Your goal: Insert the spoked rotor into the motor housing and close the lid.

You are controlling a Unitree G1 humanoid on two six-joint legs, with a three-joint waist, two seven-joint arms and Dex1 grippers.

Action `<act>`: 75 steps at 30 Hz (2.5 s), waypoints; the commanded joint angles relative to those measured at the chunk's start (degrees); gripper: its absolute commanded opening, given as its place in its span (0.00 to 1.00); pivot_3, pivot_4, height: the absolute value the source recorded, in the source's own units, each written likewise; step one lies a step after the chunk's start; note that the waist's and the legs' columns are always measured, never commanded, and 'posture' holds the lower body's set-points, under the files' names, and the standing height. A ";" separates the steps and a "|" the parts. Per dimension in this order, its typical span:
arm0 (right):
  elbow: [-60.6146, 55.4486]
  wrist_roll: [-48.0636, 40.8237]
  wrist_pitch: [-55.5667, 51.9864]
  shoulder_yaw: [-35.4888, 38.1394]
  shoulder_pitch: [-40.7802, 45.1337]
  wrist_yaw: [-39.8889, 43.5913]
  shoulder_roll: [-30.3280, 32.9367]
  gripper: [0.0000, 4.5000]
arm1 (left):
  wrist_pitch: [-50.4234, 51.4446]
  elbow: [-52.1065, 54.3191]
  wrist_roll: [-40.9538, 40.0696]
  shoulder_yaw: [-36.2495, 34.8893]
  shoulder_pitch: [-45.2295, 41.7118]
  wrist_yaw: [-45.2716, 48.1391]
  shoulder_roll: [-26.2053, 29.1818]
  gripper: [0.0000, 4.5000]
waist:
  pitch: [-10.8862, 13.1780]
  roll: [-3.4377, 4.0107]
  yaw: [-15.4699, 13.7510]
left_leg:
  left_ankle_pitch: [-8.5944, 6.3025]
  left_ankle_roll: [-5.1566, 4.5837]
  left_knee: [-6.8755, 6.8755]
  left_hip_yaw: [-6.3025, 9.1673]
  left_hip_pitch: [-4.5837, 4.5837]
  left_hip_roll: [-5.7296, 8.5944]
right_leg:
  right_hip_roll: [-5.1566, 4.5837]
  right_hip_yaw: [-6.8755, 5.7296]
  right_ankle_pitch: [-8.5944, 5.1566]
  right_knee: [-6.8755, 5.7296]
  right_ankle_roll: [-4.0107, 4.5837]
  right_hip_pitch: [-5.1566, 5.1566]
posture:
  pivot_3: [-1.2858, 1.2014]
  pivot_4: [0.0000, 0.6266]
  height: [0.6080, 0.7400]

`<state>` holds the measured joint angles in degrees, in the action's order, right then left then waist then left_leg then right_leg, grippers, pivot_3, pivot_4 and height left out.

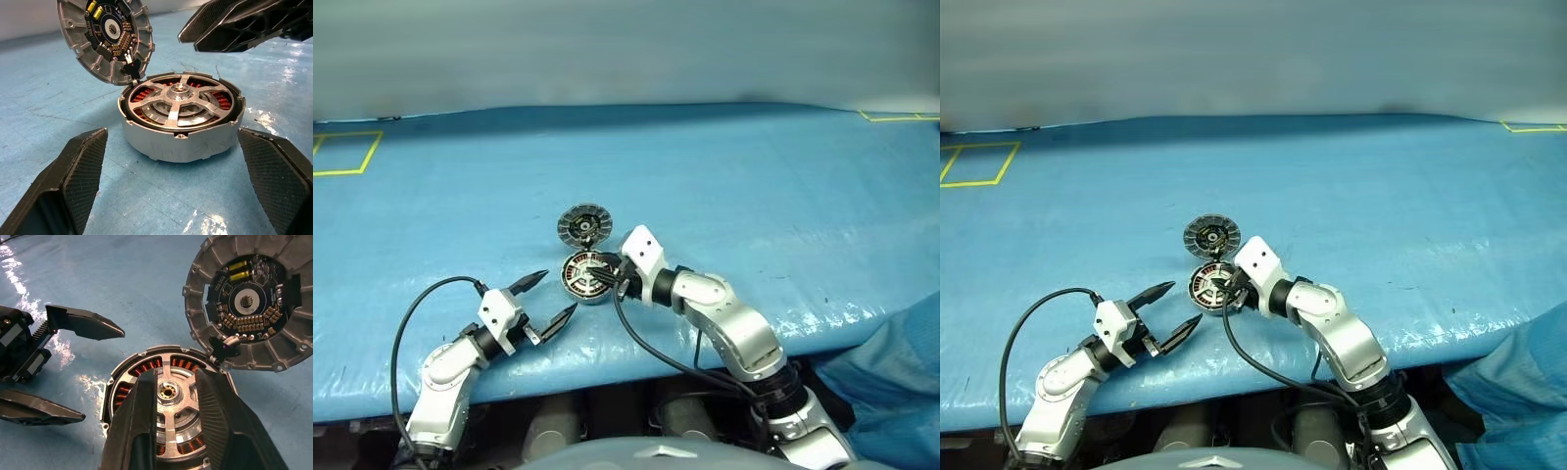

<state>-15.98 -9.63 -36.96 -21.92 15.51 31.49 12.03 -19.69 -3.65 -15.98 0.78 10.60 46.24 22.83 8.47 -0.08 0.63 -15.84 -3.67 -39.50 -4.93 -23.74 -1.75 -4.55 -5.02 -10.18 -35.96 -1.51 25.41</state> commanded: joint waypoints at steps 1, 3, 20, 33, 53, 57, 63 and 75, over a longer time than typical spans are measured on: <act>1.11 0.43 1.81 -0.30 1.49 -0.14 -0.78 0.06 | -1.67 0.25 0.03 -0.61 0.17 -0.21 -0.23 1.00 | 0.00 0.00 0.02 | 0.00 0.00 0.00 0.00 -0.02 0.00 | 0.00 0.00 0.00 0.00 0.00 0.00 | 0.52 0.24 1.00; 2.45 0.57 2.12 -0.68 1.62 -0.03 -1.15 0.00 | -1.70 0.25 0.05 -0.67 0.34 -0.31 -0.27 1.00 | 0.00 0.00 0.03 | 0.00 0.01 0.00 -0.01 -0.02 0.00 | 0.01 0.01 0.00 0.00 0.00 -0.02 | 0.52 0.24 1.00; 4.49 2.90 4.22 -1.98 -0.18 -0.69 -1.74 0.00 | -1.73 0.80 -0.07 -0.95 1.06 -0.39 0.15 1.00 | -0.03 -0.01 0.07 | 0.00 0.01 0.00 -0.01 0.15 -0.03 | 0.00 0.01 0.00 -0.02 0.00 0.00 | 0.52 0.24 1.00; -1.35 5.19 0.67 7.44 5.01 -4.91 4.71 0.00 | -1.46 0.47 -0.05 -0.93 0.54 -0.55 0.11 1.00 | -0.02 0.00 0.03 | 0.00 0.01 0.00 0.00 -0.01 -0.02 | 0.00 -0.02 -0.01 -0.02 0.01 0.01 | 0.52 0.24 1.00; 30.71 -3.30 12.28 13.45 27.41 2.59 -9.14 0.00 | -2.09 1.01 -0.49 -2.22 1.52 -1.50 0.19 1.00 | 0.01 0.03 0.57 | 0.03 0.03 0.04 -0.09 -0.06 -0.02 | 0.06 0.07 0.24 -0.05 -0.21 -0.03 | 0.52 0.24 1.00; 25.95 -6.67 9.25 12.52 25.93 6.33 -9.83 0.00 | -2.08 0.95 -0.31 -2.32 1.52 -1.58 0.08 1.00 | 0.01 0.04 0.67 | 0.03 0.03 0.04 -0.10 -0.07 -0.02 | 0.05 0.07 0.35 -0.04 -0.05 -0.02 | 0.52 0.24 1.00; 17.12 -6.48 5.60 9.49 19.83 7.03 -7.65 0.00 | -2.16 1.04 -0.03 -2.28 1.33 -1.76 0.07 1.00 | 0.01 0.04 0.48 | 0.03 0.04 0.04 -0.10 -0.07 -0.01 | 0.03 0.06 0.32 -0.02 -0.03 -0.02 | 0.52 0.24 1.00; 14.71 -6.36 4.79 14.07 22.44 1.91 -5.39 0.00 | -1.84 0.83 -0.06 -2.11 0.62 -1.51 0.08 1.00 | 0.02 0.06 0.70 | 0.11 0.16 0.03 -0.09 -0.01 -0.06 | 0.07 0.07 0.11 -0.13 0.04 0.01 | 0.52 0.24 1.00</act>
<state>-1.89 -16.01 -32.92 -8.71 36.44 33.75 6.56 -20.62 -4.15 -16.08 -0.88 11.67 44.95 22.85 8.49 -0.02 1.32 -15.73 -3.51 -39.48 -5.01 -23.73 -1.81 -4.48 -4.96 -10.07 -36.09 -1.47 25.41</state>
